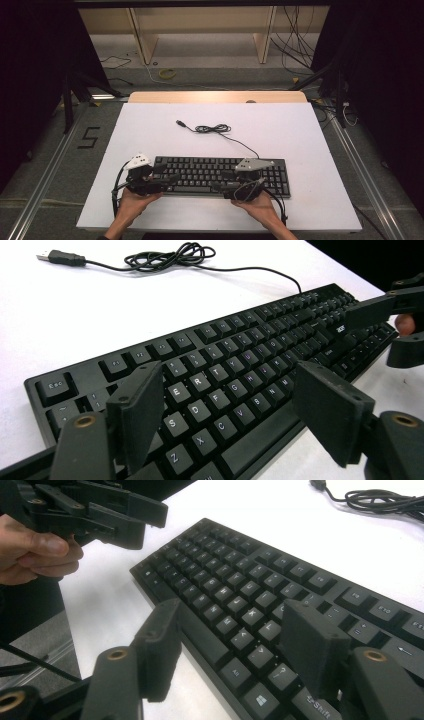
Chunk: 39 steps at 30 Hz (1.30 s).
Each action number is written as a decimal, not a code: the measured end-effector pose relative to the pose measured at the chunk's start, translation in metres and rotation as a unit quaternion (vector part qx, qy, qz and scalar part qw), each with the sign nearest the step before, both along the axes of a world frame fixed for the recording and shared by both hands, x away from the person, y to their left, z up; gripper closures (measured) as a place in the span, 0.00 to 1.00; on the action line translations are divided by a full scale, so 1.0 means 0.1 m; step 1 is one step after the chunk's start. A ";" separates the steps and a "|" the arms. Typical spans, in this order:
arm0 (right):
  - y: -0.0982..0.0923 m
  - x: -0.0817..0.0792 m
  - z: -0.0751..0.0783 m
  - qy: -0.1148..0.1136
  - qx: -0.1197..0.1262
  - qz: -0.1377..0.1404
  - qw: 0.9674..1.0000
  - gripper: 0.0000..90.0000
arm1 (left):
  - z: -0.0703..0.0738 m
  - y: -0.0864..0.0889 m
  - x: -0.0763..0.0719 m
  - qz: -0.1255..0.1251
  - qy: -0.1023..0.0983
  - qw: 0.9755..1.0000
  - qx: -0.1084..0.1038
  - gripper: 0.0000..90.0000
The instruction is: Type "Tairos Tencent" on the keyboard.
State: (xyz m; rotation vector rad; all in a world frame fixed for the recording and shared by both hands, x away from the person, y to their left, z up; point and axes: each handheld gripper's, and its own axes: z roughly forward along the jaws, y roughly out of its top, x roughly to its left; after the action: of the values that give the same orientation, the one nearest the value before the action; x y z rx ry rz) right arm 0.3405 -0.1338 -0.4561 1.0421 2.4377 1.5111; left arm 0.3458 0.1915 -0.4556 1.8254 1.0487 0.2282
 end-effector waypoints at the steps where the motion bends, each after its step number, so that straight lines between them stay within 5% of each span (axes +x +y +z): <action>1: -0.01 0.00 0.00 0.000 0.001 -0.001 1.000 0.46 | 0.00 -0.01 0.01 0.000 0.002 1.000 0.003 0.32; 25: -0.09 -0.07 0.01 -0.003 0.005 -0.009 1.000 0.39 | -0.04 -0.23 0.27 -0.019 0.032 0.998 0.042 0.67; 31: -0.09 -0.08 0.02 -0.004 0.005 -0.011 1.000 0.38 | -0.05 -0.23 0.26 -0.020 0.034 0.998 0.045 0.68; 39: 0.03 0.01 0.07 -0.012 0.002 -0.005 1.000 0.39 | 0.00 -0.11 0.18 -0.016 0.022 0.998 0.052 0.94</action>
State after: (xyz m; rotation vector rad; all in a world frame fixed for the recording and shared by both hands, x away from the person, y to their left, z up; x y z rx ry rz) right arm 0.3415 -0.1306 -0.4491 1.0290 2.4106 1.5182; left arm 0.3635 0.1802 -0.4552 1.9470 1.0551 0.2272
